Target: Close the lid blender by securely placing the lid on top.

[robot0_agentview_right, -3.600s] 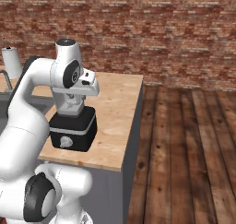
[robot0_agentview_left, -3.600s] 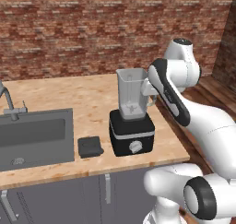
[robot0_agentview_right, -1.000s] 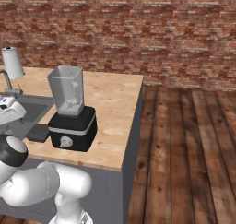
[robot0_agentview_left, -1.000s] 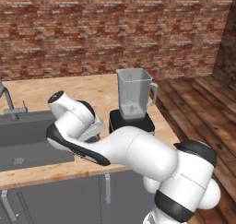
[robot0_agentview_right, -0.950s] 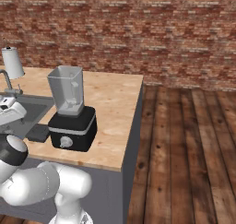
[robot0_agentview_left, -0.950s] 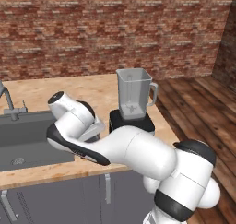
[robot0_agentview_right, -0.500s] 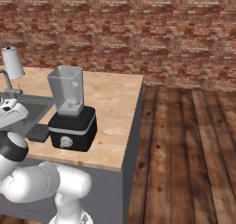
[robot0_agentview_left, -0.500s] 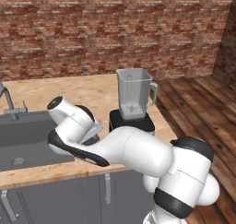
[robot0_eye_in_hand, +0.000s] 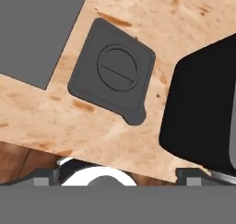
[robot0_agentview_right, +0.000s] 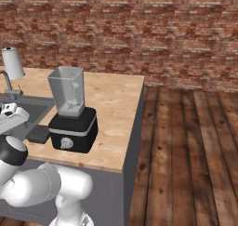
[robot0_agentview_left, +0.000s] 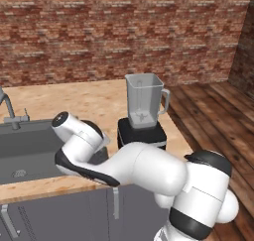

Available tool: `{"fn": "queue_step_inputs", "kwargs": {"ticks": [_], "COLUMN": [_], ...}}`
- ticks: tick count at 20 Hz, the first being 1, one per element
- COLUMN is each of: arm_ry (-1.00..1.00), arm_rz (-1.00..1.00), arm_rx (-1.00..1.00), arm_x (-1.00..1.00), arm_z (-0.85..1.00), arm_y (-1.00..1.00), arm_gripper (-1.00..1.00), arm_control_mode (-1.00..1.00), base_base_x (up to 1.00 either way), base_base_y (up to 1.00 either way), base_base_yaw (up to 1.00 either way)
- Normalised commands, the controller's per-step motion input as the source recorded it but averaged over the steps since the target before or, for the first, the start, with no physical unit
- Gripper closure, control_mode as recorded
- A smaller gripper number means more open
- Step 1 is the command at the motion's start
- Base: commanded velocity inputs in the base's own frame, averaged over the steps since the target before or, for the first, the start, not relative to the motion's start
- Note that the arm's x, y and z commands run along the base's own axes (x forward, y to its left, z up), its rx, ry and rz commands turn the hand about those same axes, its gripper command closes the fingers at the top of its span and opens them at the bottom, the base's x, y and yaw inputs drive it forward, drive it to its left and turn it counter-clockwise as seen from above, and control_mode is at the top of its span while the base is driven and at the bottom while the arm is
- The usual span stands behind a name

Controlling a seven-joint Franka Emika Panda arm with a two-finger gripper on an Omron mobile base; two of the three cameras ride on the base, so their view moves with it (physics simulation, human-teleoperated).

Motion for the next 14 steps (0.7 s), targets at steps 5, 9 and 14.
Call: {"fn": "queue_step_inputs", "kwargs": {"ticks": [5, 9, 14], "arm_ry": [0.01, 0.00, 0.00], "arm_rz": [0.07, 0.08, 0.09], "arm_rx": [-0.04, -0.05, -0.05], "arm_x": [0.18, 0.23, 0.19], "arm_z": [-0.31, -0.32, -0.28], "arm_y": [0.00, 0.00, 0.00], "arm_gripper": [-1.00, -1.00, -1.00], "arm_control_mode": [-1.00, -1.00, -1.00], "base_base_x": [0.00, 0.00, 0.00], "base_base_y": [0.00, 0.00, 0.00], "base_base_yaw": [0.00, 0.00, 0.00]}}
